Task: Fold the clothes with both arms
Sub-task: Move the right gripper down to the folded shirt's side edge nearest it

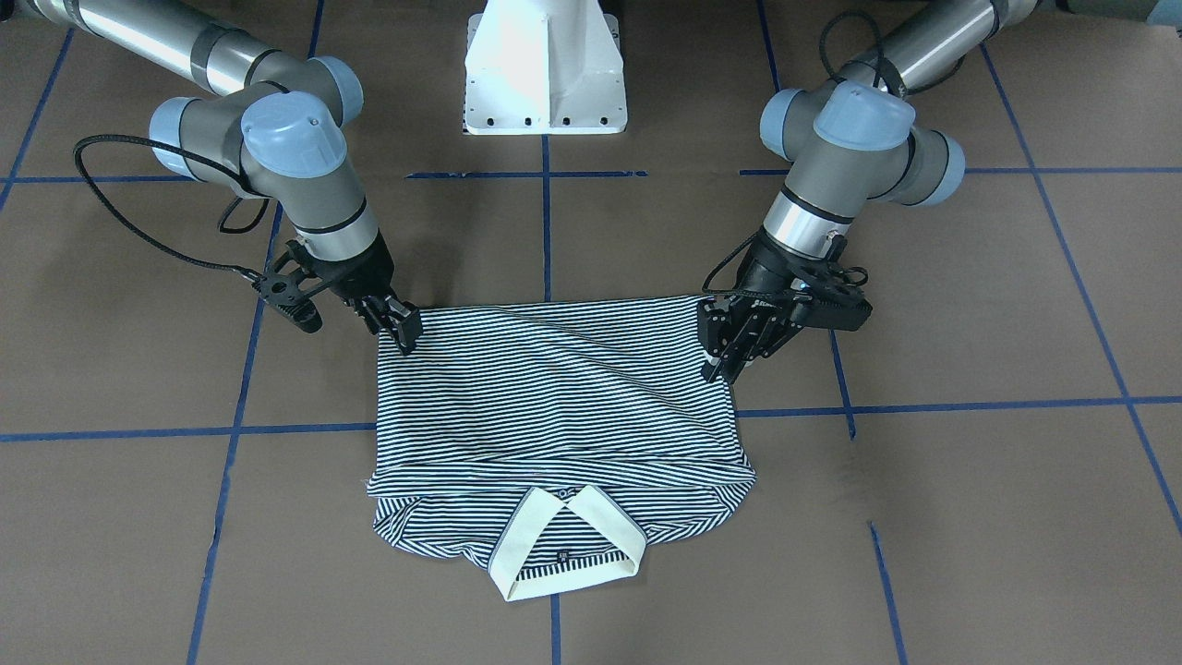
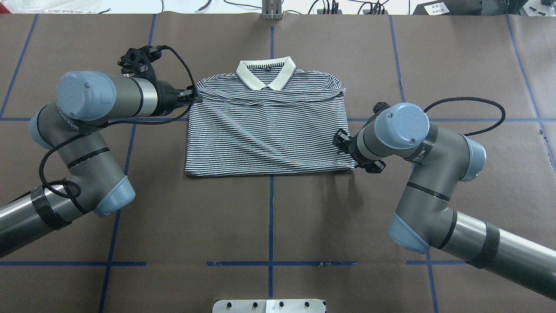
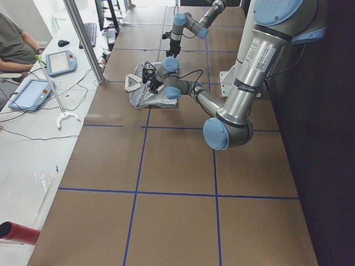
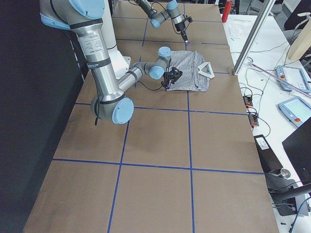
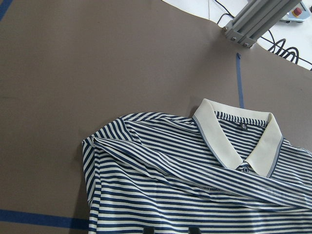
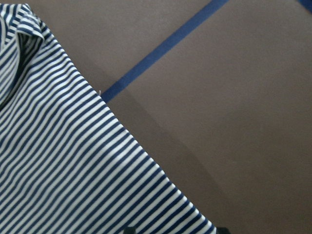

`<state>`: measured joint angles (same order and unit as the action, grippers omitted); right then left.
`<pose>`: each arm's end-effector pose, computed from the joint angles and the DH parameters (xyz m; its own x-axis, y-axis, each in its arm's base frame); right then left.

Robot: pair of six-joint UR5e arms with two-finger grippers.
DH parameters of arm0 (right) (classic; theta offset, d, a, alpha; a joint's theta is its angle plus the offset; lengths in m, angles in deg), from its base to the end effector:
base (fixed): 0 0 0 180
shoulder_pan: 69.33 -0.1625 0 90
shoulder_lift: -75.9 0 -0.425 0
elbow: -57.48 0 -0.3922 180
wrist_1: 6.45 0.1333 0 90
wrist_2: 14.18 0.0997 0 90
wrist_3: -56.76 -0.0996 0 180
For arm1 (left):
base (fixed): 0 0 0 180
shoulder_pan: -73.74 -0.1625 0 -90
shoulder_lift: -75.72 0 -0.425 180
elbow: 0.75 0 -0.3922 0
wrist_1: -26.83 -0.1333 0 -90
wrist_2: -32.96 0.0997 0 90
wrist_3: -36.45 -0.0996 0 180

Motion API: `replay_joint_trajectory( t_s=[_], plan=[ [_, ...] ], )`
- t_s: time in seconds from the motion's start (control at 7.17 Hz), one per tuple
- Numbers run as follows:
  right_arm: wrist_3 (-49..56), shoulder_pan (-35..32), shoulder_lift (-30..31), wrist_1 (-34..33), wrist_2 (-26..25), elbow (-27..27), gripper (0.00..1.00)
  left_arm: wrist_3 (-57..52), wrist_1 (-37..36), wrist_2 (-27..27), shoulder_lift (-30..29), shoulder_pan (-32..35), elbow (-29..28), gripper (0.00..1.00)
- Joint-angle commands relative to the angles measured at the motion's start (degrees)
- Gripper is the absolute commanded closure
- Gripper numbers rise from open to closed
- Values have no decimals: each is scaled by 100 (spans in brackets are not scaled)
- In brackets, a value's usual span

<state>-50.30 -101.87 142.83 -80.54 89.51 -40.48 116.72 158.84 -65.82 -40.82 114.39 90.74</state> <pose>-0.4817 -0.4375 0.3446 0.4397 0.6187 0.6511 -0.5291 0.7642 -0.3688 0.4258 -0.5213 0.2983 0.3457 -0.0767 -0.9352 0.4835 0.8687 0.1075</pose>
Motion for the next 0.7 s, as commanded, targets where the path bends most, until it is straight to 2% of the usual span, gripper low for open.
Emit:
replay_joint_trajectory(
  t_s=[0.0,0.14,0.28,0.42,0.56],
  plan=[
    [2,125,101,0,-94,-21,38,6,0,-1,-18,4,0,64],
    [2,151,145,0,-121,-13,41,6,-9,-1,-18,4,0,64],
    [2,169,171,0,-199,-13,53,6,-9,8,-26,4,0,64],
    [2,169,172,0,-191,-21,93,15,-18,8,-27,4,9,64],
    [2,169,172,9,-191,-39,100,15,-44,8,-18,4,70,64]
  ],
)
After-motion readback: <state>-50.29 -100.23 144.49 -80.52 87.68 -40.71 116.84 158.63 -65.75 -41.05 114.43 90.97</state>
